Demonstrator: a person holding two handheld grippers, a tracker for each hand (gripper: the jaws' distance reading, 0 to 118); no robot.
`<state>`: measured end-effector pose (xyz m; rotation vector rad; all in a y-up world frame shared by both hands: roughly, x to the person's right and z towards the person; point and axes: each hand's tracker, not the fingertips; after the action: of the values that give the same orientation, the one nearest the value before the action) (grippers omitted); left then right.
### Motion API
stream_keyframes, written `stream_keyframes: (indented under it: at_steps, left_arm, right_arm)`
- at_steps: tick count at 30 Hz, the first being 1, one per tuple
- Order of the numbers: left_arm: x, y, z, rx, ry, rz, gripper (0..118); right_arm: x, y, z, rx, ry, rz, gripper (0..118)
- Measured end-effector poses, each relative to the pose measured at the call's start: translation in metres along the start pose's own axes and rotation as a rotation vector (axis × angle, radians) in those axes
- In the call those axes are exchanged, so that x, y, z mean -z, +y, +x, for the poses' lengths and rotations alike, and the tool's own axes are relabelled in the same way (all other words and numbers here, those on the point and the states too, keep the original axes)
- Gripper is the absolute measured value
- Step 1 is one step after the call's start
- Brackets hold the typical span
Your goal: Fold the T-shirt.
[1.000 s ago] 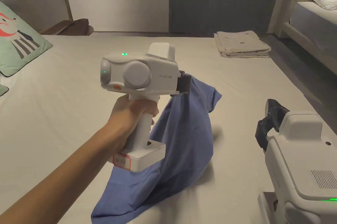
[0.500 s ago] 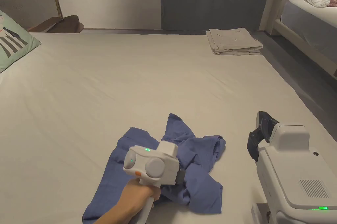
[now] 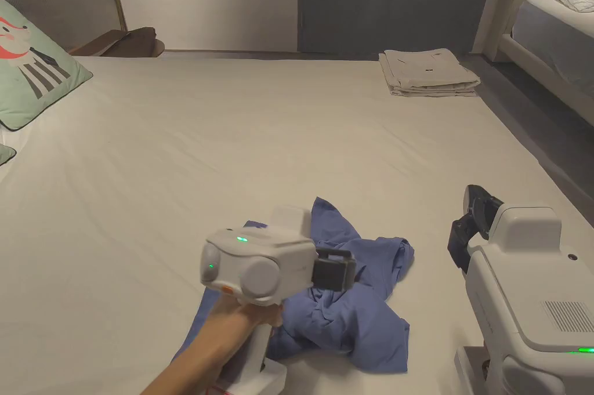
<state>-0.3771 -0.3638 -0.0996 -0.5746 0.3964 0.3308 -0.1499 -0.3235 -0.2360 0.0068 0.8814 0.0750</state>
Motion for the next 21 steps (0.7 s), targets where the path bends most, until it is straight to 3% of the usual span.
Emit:
stream_keyframes:
  at_steps: [6,13,17,18,19,21]
  left_arm:
    - [-0.086,0.017,-0.033,-0.006,0.144,0.337,110]
    - [-0.129,0.006,-0.065,-0.012,0.39,0.548,109]
    - [-0.139,-0.005,-0.07,-0.021,0.422,0.613,94]
    - [-0.14,-0.007,-0.07,-0.017,0.432,0.623,83]
    - [-0.14,-0.008,-0.07,-0.012,0.437,0.622,64]
    - [-0.139,-0.007,-0.07,-0.012,0.451,0.601,0]
  right_arm:
    - [-0.004,0.013,-0.002,0.002,-0.001,0.037,0]
    - [-0.006,0.02,-0.006,0.006,0.003,0.061,0]
    - [-0.007,0.022,-0.008,0.004,0.008,0.068,0]
    - [-0.007,0.022,-0.008,0.004,0.011,0.068,0]
    - [-0.007,0.022,-0.009,0.003,0.013,0.068,0]
    - [-0.008,0.022,-0.009,0.002,0.013,0.069,0]
